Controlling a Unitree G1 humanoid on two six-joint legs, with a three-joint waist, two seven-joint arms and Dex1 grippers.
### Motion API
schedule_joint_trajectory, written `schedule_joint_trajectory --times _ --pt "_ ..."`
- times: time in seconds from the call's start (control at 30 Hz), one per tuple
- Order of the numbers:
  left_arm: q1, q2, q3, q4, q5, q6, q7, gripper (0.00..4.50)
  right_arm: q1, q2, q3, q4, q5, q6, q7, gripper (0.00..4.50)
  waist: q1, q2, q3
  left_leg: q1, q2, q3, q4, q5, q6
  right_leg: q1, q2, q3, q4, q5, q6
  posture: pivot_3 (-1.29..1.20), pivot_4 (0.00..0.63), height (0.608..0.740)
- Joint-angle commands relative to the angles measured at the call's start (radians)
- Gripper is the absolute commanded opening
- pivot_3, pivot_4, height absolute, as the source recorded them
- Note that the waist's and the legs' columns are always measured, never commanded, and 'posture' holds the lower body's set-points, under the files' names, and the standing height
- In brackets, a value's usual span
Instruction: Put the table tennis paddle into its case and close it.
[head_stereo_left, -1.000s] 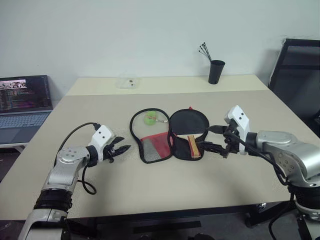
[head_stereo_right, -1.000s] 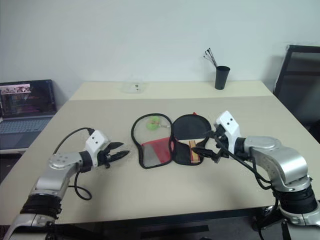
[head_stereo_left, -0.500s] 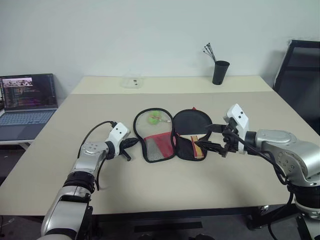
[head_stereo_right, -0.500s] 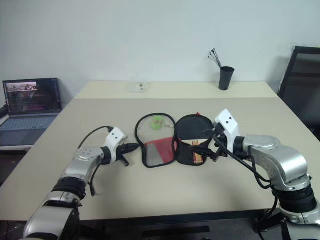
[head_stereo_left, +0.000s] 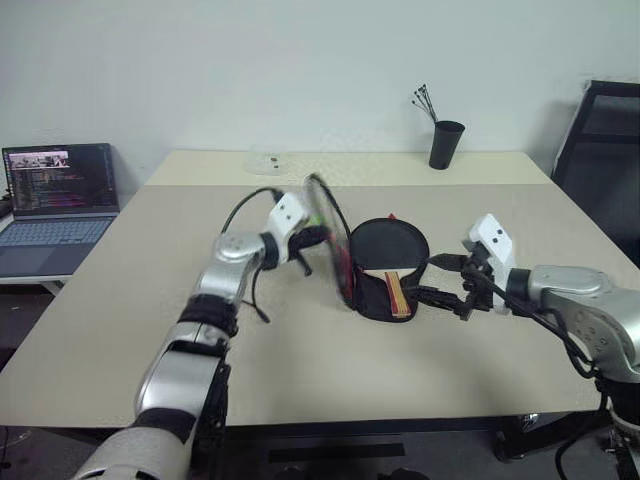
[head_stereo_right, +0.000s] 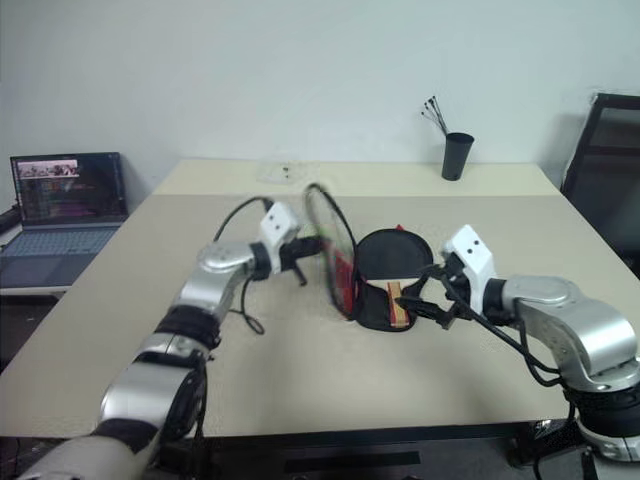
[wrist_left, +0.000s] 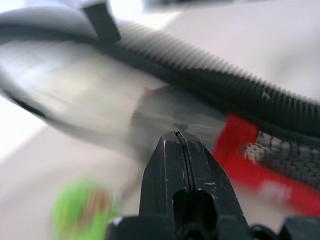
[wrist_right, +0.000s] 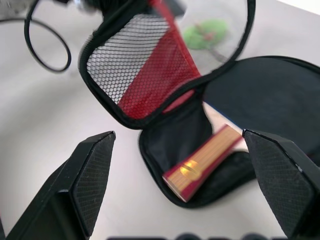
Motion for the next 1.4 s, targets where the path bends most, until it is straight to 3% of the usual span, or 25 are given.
schedule_joint_trajectory --times 0.03,0.3,0.53,0.7,0.8,1.03,1.4 --pt "-0.04 -0.048 -0.03 0.081 0.032 -0.056 0.009 0.01 0.011 -0.018 -0.055 -0.048 0.025 0.007 -0.015 4.5 -0.003 0.0 0.0 0.0 0.0 0.0 0.0 0.0 0.0 0.0 0.0 0.0 0.0 -0.001 0.002 0.0 0.15 0.74" --pt "-0.084 -0.126 -0.04 0.236 0.077 -0.132 0.088 0.01 0.035 -0.009 -0.087 -0.054 0.049 0.029 -0.069 4.5 -0.011 0.0 0.0 0.001 0.001 0.0 0.0 0.0 0.0 -0.001 0.003 0.001 0.001 -0.002 0.003 0.0 0.15 0.74" --pt "-0.033 -0.046 0.009 0.178 0.038 -0.139 0.028 0.01 0.006 0.076 -0.048 0.051 0.018 0.009 -0.129 4.5 -0.013 0.0 0.0 0.001 0.002 0.001 0.0 0.0 0.0 -0.001 0.002 0.001 0.001 -0.002 0.003 0.0 0.15 0.74" --pt "0.069 0.034 0.057 0.028 -0.037 -0.087 -0.051 0.01 -0.046 0.156 0.011 0.211 -0.074 -0.052 -0.192 4.5 -0.015 0.0 0.0 0.002 0.003 0.001 0.0 0.0 0.0 -0.001 0.002 0.001 0.002 0.001 -0.002 0.0 0.15 0.74" --pt "0.158 0.067 0.086 -0.154 -0.115 -0.001 -0.107 0.01 -0.081 0.214 0.037 0.31 -0.123 -0.087 -0.23 4.5 -0.013 0.0 0.0 0.002 0.003 0.0 0.0 0.0 0.0 -0.001 0.002 0.002 0.002 0.001 -0.002 0.0 0.15 0.74" --pt "0.303 0.128 0.117 -0.483 -0.192 0.181 -0.083 0.01 -0.148 0.332 0.036 0.539 -0.193 -0.192 -0.279 4.5 -0.008 0.0 0.0 0.002 0.002 0.0 0.0 0.0 0.0 0.0 0.001 0.003 0.002 0.001 -0.002 0.0 0.15 0.74" --pt "0.345 0.155 0.114 -0.611 -0.213 0.271 -0.04 0.01 -0.192 0.35 0.113 0.756 -0.313 -0.315 -0.21 4.5 -0.009 0.0 0.0 0.002 0.002 0.0 0.0 0.0 0.0 0.0 0.002 0.003 0.002 0.002 -0.003 0.0 0.15 0.74"
